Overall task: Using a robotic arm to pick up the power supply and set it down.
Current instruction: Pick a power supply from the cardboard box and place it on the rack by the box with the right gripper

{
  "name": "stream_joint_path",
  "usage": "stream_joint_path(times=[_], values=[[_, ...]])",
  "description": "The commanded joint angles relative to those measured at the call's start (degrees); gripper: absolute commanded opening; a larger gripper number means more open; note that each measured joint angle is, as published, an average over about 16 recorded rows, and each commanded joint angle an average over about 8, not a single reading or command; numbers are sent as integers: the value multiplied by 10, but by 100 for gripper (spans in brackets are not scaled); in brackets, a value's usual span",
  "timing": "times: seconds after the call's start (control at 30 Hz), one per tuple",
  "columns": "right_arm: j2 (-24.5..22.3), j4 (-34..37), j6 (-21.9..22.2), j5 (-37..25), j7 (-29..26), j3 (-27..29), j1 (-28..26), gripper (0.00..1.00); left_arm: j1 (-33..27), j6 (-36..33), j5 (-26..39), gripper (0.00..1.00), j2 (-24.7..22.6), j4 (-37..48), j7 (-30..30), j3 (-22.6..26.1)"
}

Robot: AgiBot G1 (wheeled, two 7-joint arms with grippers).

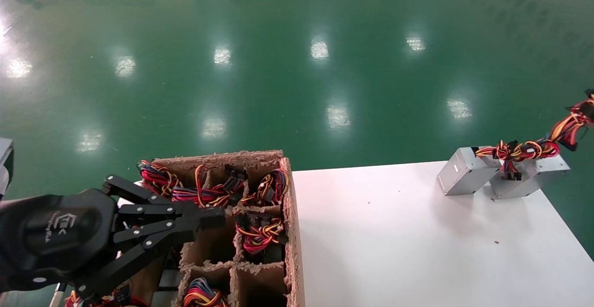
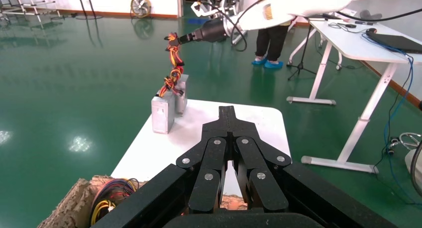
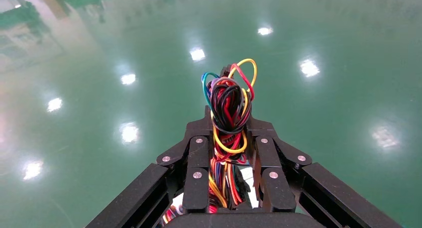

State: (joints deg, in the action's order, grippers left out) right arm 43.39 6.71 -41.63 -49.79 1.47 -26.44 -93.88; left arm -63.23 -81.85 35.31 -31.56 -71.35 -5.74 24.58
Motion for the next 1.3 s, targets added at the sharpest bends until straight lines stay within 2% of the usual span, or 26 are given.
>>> stream_joint_path(times=[0.03,0.4,0.73,1.3], values=[[4,-9,5,-2,-8,-1,5,0,0,0,0,0,0,0,0,0],[21,-32,29,-10,-43,-5,17,0,0,0,0,0,0,0,0,0],[32,-40,43,-28,-77,-17,4,0,0,0,0,0,0,0,0,0],[33,-17,27,-84,-152,-53,-33,0,0,0,0,0,0,0,0,0]])
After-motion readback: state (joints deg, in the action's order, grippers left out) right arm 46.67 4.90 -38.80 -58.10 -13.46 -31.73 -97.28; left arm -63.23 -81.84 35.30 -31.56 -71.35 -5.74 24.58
